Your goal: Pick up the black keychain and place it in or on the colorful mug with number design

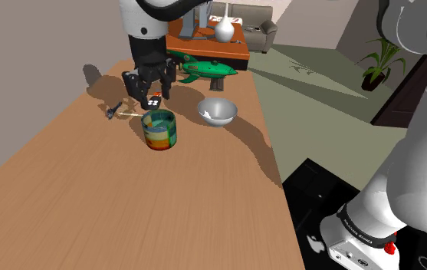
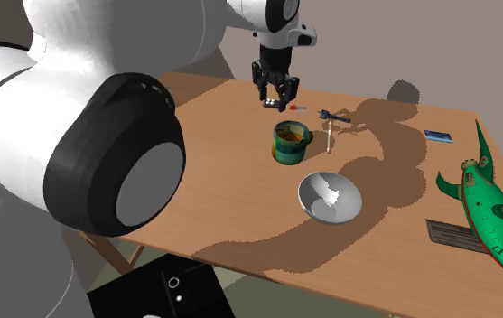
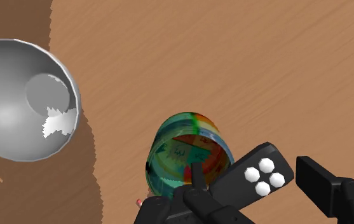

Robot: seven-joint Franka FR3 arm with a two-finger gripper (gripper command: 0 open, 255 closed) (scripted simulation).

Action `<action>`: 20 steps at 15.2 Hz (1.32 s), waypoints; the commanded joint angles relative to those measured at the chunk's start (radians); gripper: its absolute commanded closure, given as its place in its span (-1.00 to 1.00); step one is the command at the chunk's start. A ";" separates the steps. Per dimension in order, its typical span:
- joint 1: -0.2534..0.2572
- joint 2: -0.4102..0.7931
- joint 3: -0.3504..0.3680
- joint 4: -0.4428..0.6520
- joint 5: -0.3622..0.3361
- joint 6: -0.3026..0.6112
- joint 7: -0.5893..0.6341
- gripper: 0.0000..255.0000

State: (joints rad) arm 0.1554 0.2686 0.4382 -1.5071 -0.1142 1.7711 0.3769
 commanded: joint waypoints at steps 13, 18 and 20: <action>0.002 0.130 -0.023 0.037 -0.049 0.085 -0.013 1.00; 0.000 0.139 -0.026 -0.017 -0.054 0.147 -0.008 1.00; 0.000 0.139 -0.026 -0.017 -0.054 0.147 -0.008 1.00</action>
State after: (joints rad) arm 0.1550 0.4073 0.4123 -1.5216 -0.1682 1.9143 0.3680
